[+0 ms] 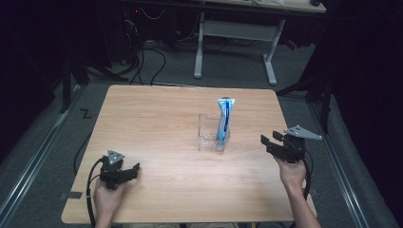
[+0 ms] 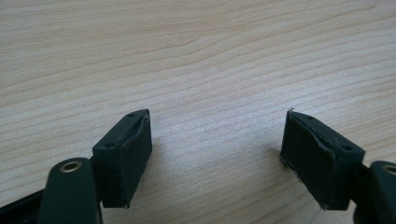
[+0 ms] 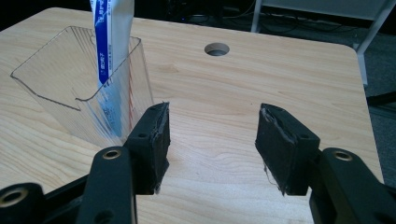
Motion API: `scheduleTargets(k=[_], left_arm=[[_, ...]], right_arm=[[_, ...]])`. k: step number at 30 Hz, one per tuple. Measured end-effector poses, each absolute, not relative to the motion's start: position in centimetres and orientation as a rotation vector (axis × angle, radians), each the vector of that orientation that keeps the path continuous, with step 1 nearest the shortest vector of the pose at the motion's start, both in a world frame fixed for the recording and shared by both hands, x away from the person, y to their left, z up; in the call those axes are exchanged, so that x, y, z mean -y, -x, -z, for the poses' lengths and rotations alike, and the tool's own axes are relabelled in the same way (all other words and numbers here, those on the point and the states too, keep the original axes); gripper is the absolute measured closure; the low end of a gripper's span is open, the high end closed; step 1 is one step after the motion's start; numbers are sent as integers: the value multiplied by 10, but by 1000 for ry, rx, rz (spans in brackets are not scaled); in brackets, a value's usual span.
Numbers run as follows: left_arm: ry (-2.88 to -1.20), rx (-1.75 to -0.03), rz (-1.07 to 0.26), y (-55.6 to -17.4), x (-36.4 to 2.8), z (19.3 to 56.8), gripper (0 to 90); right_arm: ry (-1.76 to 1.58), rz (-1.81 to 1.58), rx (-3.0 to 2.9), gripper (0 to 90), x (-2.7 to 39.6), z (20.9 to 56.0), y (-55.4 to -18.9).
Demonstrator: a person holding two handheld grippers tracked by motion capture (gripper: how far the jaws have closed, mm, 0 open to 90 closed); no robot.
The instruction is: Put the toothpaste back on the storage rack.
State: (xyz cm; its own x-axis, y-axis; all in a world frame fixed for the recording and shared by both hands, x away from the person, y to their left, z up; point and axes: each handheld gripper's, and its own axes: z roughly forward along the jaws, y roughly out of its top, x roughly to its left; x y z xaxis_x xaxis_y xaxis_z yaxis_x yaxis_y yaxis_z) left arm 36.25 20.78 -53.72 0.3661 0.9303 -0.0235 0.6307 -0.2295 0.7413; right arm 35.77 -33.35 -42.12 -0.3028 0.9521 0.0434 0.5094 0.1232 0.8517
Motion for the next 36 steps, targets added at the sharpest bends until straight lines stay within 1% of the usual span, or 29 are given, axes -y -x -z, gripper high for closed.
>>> scheduleTargets(k=[36], left_arm=[[-1963,-1347,-574,-362,-207,537,249]], right_arm=[[-1495,-1141,-1883,438,341,456,-346]])
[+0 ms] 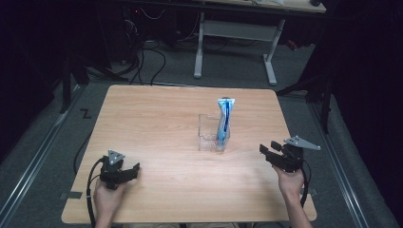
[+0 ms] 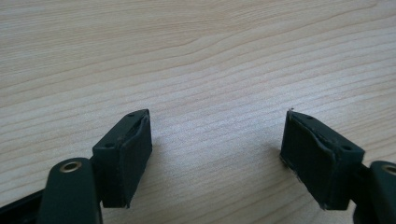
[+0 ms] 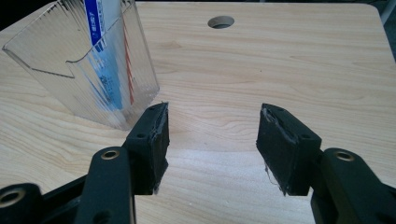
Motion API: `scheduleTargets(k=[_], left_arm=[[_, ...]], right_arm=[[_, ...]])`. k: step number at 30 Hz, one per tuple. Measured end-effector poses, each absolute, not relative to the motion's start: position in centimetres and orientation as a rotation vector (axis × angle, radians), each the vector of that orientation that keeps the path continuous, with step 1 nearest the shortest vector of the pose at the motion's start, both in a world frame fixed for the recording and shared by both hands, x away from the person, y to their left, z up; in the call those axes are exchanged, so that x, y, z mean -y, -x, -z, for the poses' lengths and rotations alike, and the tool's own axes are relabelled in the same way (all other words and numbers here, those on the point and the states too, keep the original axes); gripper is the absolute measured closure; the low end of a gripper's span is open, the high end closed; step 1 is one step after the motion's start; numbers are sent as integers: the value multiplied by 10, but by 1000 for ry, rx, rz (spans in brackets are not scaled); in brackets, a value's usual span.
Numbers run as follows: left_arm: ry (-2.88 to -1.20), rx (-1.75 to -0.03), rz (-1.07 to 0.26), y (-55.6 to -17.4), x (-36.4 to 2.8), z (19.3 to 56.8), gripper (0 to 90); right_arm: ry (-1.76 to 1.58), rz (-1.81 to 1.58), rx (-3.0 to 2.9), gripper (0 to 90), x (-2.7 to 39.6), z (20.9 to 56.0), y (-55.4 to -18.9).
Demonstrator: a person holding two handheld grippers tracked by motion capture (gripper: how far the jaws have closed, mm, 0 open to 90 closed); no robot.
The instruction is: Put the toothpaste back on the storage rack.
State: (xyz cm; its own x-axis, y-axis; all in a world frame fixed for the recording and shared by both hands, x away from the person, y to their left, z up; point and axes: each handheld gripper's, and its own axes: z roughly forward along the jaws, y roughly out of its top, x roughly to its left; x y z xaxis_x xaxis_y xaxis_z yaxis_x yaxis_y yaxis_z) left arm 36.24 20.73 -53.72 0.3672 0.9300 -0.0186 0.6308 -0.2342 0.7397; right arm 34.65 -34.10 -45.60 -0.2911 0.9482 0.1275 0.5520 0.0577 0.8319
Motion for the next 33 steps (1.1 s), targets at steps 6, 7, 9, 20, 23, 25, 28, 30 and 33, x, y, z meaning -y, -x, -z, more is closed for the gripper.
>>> scheduleTargets(k=[6,7,9,20,23,25,28,30,33], left_arm=[[-1963,-1348,-575,-362,-207,537,249],[-1963,-1348,-574,-362,-207,537,249],[-1963,-1348,-574,-362,-207,537,249],[-1964,-1347,-574,-362,-207,537,249],[-1963,-1347,-575,-362,-207,537,249],[-1964,-1347,-574,-362,-207,537,248],[-1963,-1347,-576,-362,-207,537,248],[-1965,-1346,-576,-362,-207,537,248],[-1964,-1347,-576,-362,-207,537,249]], right_arm=[[-1516,-1133,-1887,437,340,463,-347],[-1517,-1130,-1889,437,339,464,-347],[-1518,-1125,-1891,437,339,467,-347],[-1506,-1035,-1928,437,333,481,-349],[-1516,-1028,-1931,437,333,483,-349],[-1522,-1018,-1930,437,333,486,-349],[-1535,-1013,-1927,437,333,489,-348],[-1544,-1002,-1933,437,333,491,-349],[-1537,-993,-1935,438,333,494,-349]])
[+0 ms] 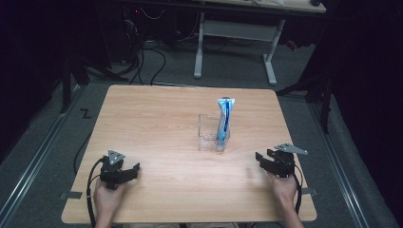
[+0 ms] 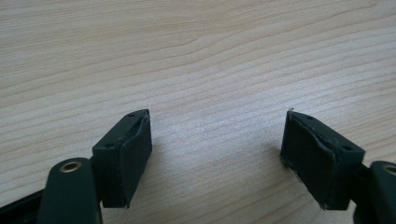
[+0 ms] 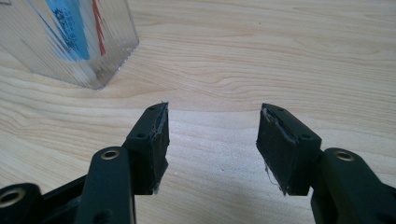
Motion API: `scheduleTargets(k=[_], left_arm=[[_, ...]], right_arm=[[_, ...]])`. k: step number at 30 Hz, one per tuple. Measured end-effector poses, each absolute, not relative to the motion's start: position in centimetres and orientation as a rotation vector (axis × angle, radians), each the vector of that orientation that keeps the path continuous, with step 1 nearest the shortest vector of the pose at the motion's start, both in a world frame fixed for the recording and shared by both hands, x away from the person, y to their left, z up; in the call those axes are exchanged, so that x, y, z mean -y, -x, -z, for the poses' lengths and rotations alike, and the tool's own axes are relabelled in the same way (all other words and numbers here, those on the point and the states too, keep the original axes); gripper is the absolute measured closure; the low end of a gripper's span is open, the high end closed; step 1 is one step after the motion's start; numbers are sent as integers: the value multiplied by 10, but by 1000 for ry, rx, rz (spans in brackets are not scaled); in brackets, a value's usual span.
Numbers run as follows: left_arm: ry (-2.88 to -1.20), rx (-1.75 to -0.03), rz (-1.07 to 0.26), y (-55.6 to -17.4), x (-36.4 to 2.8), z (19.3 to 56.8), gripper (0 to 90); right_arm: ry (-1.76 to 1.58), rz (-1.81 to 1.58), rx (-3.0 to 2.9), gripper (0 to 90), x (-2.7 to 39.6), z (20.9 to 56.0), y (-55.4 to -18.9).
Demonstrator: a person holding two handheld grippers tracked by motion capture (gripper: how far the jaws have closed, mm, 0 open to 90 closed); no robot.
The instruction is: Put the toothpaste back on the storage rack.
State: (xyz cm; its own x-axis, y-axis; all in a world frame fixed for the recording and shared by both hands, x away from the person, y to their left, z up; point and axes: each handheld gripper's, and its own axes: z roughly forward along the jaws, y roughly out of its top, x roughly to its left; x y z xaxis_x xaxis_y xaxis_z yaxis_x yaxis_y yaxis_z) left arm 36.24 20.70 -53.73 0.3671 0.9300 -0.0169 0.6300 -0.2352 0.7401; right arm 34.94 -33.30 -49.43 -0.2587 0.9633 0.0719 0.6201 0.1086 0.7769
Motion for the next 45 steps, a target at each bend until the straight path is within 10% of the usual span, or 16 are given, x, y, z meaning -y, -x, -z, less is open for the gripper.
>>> scheduleTargets(k=[45], left_arm=[[-1963,-1347,-574,-362,-207,537,248]], right_arm=[[-1523,-862,-1991,432,314,530,-356]])
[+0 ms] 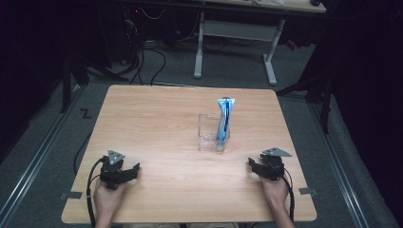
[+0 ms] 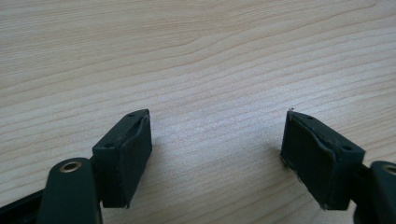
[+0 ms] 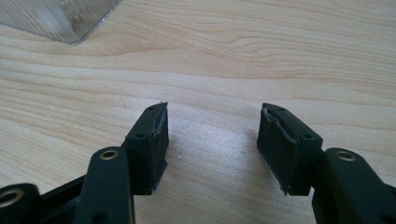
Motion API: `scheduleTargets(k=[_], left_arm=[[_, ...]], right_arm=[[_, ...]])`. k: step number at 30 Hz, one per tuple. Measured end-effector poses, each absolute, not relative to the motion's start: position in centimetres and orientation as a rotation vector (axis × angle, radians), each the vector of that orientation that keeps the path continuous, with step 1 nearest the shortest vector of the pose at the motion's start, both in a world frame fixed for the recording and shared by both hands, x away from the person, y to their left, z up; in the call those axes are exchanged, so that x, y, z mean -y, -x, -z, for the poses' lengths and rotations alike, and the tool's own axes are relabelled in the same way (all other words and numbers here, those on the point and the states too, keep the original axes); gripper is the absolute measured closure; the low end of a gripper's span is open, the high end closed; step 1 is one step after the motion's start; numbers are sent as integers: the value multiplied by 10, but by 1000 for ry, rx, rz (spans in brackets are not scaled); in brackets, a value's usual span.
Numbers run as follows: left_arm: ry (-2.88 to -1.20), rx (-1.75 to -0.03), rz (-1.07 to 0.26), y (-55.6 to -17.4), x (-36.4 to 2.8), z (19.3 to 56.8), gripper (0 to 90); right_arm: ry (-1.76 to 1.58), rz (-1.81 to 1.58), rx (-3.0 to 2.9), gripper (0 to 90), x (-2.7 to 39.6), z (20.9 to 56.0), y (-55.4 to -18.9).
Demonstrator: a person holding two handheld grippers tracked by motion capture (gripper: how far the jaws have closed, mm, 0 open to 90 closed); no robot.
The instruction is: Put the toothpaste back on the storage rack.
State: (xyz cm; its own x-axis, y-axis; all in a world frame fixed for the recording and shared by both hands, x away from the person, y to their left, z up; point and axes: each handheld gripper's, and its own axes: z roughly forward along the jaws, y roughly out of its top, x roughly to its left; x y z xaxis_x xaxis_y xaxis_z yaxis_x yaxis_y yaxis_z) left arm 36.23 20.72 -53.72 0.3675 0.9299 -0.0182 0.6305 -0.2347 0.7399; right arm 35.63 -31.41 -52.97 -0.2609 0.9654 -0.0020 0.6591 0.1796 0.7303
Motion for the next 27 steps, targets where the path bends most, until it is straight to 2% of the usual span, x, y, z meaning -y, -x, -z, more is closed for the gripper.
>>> scheduleTargets(k=[27], left_arm=[[-1963,-1346,-574,-362,-207,537,250]], right_arm=[[-1512,-846,-1990,384,311,531,-354]])
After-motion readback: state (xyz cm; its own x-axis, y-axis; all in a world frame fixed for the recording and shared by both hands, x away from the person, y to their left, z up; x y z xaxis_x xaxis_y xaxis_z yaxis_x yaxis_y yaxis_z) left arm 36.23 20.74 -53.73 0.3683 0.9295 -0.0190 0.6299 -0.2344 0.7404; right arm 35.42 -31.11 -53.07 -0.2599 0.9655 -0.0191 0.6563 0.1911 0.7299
